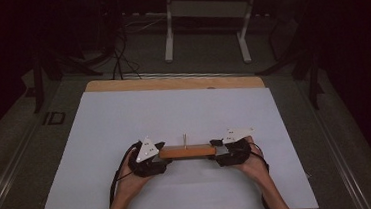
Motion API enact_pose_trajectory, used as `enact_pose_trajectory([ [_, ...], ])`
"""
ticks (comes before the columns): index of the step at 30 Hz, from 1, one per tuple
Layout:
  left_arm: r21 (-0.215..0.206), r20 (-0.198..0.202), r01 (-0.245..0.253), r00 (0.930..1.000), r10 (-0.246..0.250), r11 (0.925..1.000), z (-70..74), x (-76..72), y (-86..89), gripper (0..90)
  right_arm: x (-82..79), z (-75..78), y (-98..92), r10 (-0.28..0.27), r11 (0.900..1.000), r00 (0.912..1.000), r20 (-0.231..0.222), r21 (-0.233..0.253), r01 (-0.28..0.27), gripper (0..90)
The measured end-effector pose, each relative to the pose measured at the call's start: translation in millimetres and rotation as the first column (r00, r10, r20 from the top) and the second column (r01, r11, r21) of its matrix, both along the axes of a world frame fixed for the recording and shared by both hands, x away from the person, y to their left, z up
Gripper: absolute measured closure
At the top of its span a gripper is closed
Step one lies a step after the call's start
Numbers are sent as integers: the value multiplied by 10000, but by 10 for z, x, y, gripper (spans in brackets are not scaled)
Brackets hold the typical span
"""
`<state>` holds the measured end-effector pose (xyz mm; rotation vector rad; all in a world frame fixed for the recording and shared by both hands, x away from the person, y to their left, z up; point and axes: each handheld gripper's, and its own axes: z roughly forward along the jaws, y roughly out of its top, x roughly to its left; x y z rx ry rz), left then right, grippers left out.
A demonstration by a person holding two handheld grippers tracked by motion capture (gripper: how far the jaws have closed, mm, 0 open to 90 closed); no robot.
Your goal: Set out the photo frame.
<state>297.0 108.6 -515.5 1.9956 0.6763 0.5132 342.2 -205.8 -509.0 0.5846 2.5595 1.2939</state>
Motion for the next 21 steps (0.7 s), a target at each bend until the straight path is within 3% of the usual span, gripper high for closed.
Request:
enact_pose_trajectory([
  [9, 28, -126, 25, 9999, -25, 10000, -35, 42, -3, 440, 34, -22, 22, 17, 9997, 9997, 246, 229, -23, 428],
  [13, 221, -13, 29, 10000, -29, 9998, -40, 36, -29, 439, 37, -19, 63, 215, 9989, 9996, 181, 420, -223, 450],
  [14, 246, 3, 30, 10000, -30, 9997, -41, 36, -34, 440, 19, -13, 91, 316, 9988, 9989, 350, 363, -328, 464],
  [21, 229, 31, 62, 10000, -62, 9997, -38, 47, -29, 450, 62, -51, 62, 300, 9973, 9994, 186, 657, -312, 456],
])
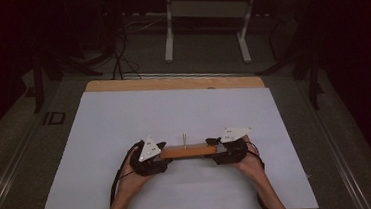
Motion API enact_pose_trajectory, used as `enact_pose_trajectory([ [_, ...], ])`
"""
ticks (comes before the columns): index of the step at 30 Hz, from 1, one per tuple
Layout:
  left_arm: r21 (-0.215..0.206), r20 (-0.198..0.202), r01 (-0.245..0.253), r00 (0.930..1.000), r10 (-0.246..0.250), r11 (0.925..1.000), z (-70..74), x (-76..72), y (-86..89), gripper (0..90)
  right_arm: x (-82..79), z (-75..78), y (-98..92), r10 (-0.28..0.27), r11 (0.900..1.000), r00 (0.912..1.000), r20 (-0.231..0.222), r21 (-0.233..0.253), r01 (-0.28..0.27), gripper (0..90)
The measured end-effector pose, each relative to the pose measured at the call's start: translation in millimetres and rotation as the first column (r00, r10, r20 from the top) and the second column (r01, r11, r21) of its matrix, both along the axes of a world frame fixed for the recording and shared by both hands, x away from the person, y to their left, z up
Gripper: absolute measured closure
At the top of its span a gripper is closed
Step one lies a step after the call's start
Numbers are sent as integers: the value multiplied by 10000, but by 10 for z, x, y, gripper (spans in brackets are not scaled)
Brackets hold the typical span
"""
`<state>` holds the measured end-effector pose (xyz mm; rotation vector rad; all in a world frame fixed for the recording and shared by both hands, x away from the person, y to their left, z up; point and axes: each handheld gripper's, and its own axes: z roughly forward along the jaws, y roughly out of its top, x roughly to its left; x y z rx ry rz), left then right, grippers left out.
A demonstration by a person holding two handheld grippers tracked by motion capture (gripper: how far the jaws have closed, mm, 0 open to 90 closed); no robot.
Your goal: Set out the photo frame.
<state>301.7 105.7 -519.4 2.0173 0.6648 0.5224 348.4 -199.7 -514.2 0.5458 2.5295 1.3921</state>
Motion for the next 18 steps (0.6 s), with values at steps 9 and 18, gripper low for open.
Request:
enact_pose_trajectory([
  [9, -100, 161, -245, 9996, 247, 9996, 4, 62, 5, 468, 89, -64, -38, -281, 9986, 9994, -197, 438, 289, 470],
  [18, 541, 607, -504, 9970, 471, 9973, 6, 40, -51, 476, 62, -38, -6, -405, 9991, 9991, 130, 97, 403, 504],
])
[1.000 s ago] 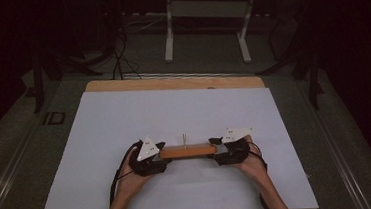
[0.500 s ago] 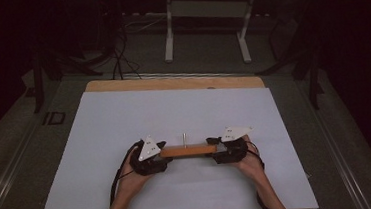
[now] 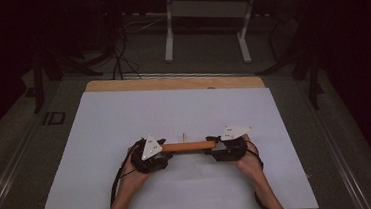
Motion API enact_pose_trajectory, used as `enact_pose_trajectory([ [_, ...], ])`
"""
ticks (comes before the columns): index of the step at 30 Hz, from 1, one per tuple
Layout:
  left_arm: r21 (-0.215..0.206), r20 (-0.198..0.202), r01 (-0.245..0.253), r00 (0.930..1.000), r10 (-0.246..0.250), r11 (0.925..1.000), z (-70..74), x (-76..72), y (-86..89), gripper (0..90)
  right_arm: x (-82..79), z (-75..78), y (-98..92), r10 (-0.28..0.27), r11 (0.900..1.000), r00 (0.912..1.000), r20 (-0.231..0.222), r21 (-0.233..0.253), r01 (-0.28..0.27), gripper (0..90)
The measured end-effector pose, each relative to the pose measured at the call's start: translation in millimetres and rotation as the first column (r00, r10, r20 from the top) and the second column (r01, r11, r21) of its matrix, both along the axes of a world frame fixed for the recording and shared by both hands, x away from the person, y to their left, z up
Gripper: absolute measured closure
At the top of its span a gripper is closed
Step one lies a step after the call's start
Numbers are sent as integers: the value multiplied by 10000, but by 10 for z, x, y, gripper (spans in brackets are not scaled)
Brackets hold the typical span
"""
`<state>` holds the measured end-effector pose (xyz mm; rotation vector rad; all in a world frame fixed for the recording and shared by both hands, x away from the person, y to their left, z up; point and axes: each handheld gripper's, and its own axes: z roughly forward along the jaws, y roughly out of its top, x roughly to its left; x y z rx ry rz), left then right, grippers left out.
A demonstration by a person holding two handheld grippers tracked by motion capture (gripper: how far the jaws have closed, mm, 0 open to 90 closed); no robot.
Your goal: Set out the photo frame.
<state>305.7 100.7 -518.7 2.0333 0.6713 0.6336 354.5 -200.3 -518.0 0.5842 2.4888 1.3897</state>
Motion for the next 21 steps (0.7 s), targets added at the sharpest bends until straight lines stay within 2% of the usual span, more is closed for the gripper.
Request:
enact_pose_trajectory([
  [1, 417, 339, -203, 9992, 189, 9989, -2, -26, -35, 476, -5, 1, 1, 10, 10000, 10000, 1, 3, -10, 511],
  [2, 513, 425, -235, 9989, 213, 9984, -1, -32, -40, 483, 1, -2, -11, 28, 9998, 9999, -154, 204, -25, 527],
  [12, 138, 96, 114, 9999, -115, 9998, 33, -27, 11, 513, -3, 4, 1, -33, 10000, 10000, -53, 34, 33, 537],
  [16, 83, 125, 307, 9994, -308, 9995, 76, -45, 18, 527, -6, 9, 1, -25, 10000, 10000, -81, 1, 25, 536],
  [21, -246, -39, 494, 9988, -495, 9985, 102, -38, 54, 539, -16, 30, -2, -14, 10000, 9999, -119, 69, 14, 536],
])
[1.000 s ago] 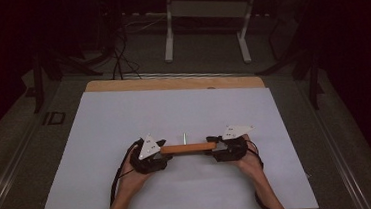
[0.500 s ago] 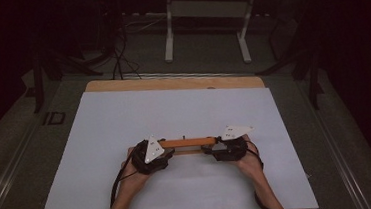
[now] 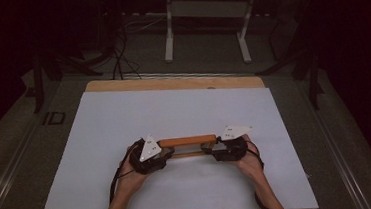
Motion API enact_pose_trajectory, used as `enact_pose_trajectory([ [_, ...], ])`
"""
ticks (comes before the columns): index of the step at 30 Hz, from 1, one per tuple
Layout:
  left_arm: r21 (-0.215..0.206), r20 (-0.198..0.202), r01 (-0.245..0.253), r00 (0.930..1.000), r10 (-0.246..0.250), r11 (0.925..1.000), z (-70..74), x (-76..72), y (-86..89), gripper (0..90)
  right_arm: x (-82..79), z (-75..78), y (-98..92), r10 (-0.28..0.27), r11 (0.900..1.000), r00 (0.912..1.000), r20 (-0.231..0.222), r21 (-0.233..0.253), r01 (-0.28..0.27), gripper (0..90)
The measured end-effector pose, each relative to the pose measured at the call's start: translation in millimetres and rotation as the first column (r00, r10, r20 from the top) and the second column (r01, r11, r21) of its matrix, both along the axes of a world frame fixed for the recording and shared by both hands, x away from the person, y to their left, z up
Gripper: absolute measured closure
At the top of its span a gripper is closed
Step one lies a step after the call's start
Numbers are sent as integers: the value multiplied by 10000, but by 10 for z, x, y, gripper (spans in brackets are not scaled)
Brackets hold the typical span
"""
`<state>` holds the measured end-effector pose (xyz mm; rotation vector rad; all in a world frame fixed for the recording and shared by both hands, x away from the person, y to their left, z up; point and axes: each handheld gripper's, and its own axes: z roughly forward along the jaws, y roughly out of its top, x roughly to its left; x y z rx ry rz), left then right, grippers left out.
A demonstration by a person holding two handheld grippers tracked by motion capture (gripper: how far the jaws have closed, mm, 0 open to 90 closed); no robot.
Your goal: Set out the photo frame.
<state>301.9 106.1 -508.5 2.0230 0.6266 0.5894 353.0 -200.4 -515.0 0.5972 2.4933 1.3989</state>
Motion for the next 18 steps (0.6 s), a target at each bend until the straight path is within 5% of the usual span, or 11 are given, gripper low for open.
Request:
enact_pose_trajectory([
  [11, -991, -811, 431, 9954, -513, 9941, 18, 45, 78, 549, -55, 81, -71, 104, 9986, 9995, -289, 526, -89, 562],
  [18, -1571, -1609, 705, 9823, -959, 9851, -7, 99, 94, 548, -94, 70, -158, 220, 9962, 9965, -808, 854, -150, 589],
])
